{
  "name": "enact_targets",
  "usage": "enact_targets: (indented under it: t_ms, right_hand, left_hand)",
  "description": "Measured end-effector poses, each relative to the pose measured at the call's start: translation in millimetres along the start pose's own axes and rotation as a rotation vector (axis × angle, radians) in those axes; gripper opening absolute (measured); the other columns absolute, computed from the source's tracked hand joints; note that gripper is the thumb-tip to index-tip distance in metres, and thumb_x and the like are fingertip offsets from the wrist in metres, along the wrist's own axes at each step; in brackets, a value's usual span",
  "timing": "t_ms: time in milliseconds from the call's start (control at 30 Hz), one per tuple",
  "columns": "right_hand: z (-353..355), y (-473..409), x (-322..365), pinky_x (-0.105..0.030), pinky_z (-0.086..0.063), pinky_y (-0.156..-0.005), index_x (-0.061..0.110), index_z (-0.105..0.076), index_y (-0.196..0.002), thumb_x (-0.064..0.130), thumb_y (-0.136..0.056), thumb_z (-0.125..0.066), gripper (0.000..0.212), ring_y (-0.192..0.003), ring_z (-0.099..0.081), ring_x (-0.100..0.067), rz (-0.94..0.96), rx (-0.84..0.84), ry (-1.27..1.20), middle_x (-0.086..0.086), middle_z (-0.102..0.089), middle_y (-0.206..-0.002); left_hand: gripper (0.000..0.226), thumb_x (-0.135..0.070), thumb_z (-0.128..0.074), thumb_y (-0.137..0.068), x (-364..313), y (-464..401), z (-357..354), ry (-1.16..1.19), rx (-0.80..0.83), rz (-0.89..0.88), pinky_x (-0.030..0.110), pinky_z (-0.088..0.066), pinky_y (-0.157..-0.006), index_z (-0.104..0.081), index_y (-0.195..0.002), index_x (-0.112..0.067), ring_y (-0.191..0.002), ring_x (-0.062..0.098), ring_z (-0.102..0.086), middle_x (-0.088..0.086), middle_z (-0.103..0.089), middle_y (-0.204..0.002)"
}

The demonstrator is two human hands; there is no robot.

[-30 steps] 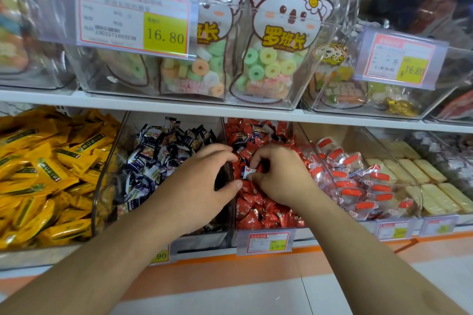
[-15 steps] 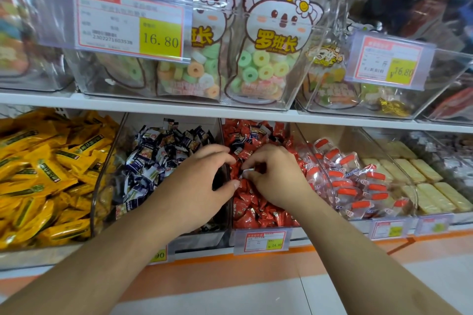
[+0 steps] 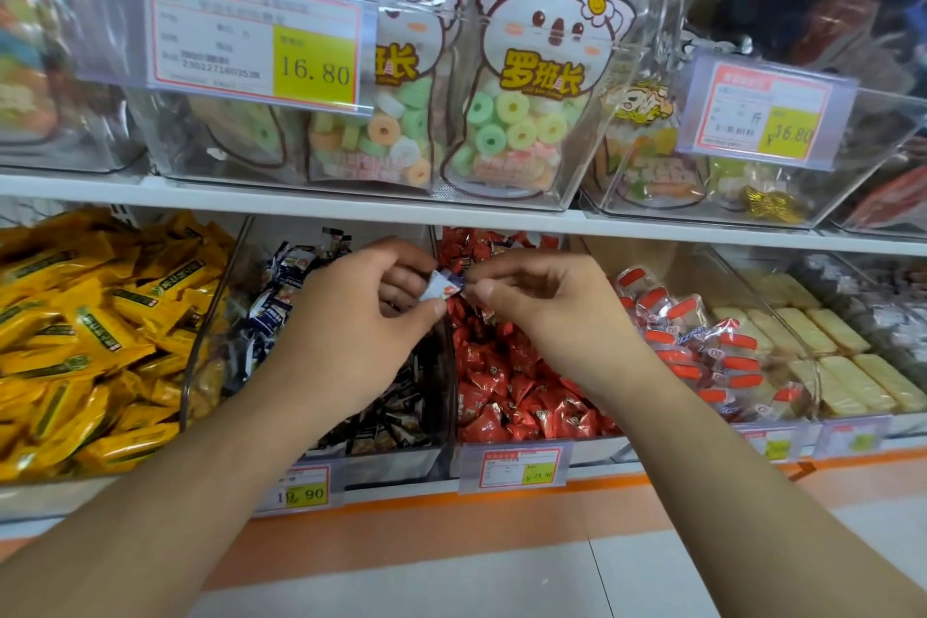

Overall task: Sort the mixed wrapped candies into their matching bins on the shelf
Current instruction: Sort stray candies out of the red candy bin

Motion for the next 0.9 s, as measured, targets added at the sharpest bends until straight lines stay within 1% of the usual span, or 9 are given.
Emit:
enact_targets:
  t_ms: [67, 167, 267, 367, 433, 600, 667, 767, 900]
  right_hand:
    - [6.5, -3.3, -9.6, -0.029, -0.058, -0.092, 0.027, -0.079, -0.106, 0.018, -0.097, -0.07, 0.016, -0.094, -0.07, -0.001, 0.009, -0.06, 0.252, 0.014, -0.077, -0.104]
    - [8.5, -1.1, -22.0, -0.017, -0.054, -0.068, 0.035, -0.071, -0.124, 0.026, -0.099, -0.068, 0.027, -0.073, -0.062, 0.005, -0.053, 0.08, 0.585, 0.022, -0.064, -0.12]
    - [6.6, 0.6, -36.7, -0.018, -0.049, -0.087, 0.029, -0.071, -0.125, 0.03, -0.095, -0.071, 0.03, -0.101, -0.062, -0.004, -0.061, 0.22, 0.804, 0.011, -0.066, -0.127]
    - [13.4, -2.0, -37.5, -0.027, -0.056, -0.08, 0.026, -0.074, -0.091, 0.027, -0.091, -0.074, 0.001, -0.089, -0.064, -0.011, -0.072, 0.13, 0.859, 0.009, -0.069, -0.099]
    - [18.7, -4.6, -39.0, -0.029, -0.058, -0.07, 0.023, -0.07, -0.078, 0.022, -0.089, -0.073, 0.011, -0.077, -0.064, -0.01, -0.081, 0.098, 0.904, 0.01, -0.068, -0.083]
    - [18.1, -7.7, -44.6, -0.038, -0.061, -0.07, 0.025, -0.069, -0.077, 0.022, -0.088, -0.07, 0.012, -0.075, -0.065, -0.01, -0.065, 0.046, 0.905, 0.011, -0.069, -0.077]
    - [12.8, -10.2, -46.3, -0.037, -0.06, -0.074, 0.028, -0.072, -0.088, 0.023, -0.087, -0.074, 0.006, -0.081, -0.066, -0.013, -0.027, 0.01, 0.877, 0.012, -0.07, -0.085]
    - [2.3, -15.5, -53.4, -0.038, -0.06, -0.079, 0.032, -0.073, -0.105, 0.028, -0.084, -0.079, 0.022, -0.09, -0.067, -0.019, -0.001, -0.019, 0.862, 0.007, -0.071, -0.098]
    - [-6.5, -21.7, -58.8, -0.036, -0.061, -0.072, 0.033, -0.076, -0.089, 0.023, -0.083, -0.078, 0.011, -0.087, -0.065, -0.017, -0.047, -0.082, 0.885, 0.008, -0.066, -0.099]
  left_hand:
    - [0.025, -0.027, -0.079, -0.088, 5.5, -1.2, 7.9, -0.144, -0.025, -0.001, 0.024, -0.056, -0.079, -0.068, -0.11, -0.031, -0.084, 0.0, -0.063, -0.016, -0.067, -0.095]
    - [0.044, -0.036, -0.073, -0.092, 11.6, 0.5, 9.8, -0.334, 0.053, 0.054, 0.012, -0.047, -0.066, -0.058, -0.133, -0.036, -0.074, 0.004, -0.062, -0.011, -0.06, -0.124]
    - [0.051, -0.043, -0.067, -0.095, 4.2, 6.3, 2.5, -0.328, 0.138, 0.034, 0.012, -0.042, -0.075, -0.049, -0.143, -0.044, -0.081, 0.005, -0.061, -0.013, -0.048, -0.139]
    - [0.051, -0.047, -0.065, -0.096, -4.4, 11.7, -9.3, -0.273, 0.231, -0.08, 0.02, -0.035, -0.102, -0.048, -0.144, -0.044, -0.121, -0.002, -0.046, -0.026, -0.041, -0.145]
    - [0.05, -0.049, -0.063, -0.097, -3.6, 14.4, -17.3, -0.286, 0.292, -0.119, 0.02, -0.034, -0.109, -0.049, -0.144, -0.042, -0.129, -0.004, -0.042, -0.031, -0.036, -0.147]
    - [0.042, -0.048, -0.062, -0.098, 1.3, 14.4, -23.5, -0.31, 0.301, -0.121, 0.012, -0.026, -0.103, -0.054, -0.137, -0.039, -0.132, -0.006, -0.039, -0.032, -0.033, -0.148]
    - [0.041, -0.049, -0.062, -0.097, 1.8, 14.3, -24.0, -0.311, 0.295, -0.12, 0.012, -0.025, -0.101, -0.054, -0.136, -0.038, -0.131, -0.006, -0.038, -0.033, -0.032, -0.148]
    - [0.04, -0.048, -0.061, -0.098, 1.8, 15.9, -25.7, -0.313, 0.295, -0.126, 0.013, -0.025, -0.101, -0.054, -0.135, -0.038, -0.129, -0.008, -0.036, -0.032, -0.031, -0.148]
    - [0.039, -0.048, -0.062, -0.097, 3.4, 16.2, -24.9, -0.302, 0.289, -0.133, 0.015, -0.028, -0.103, -0.055, -0.133, -0.037, -0.132, -0.006, -0.037, -0.033, -0.031, -0.148]
Point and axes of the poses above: each hand's wrist, its own y-axis away from the middle knuckle, its own z-axis out of the back of the hand, x = y × z, the point moved 2 cm from there along -y, towards the middle knuckle
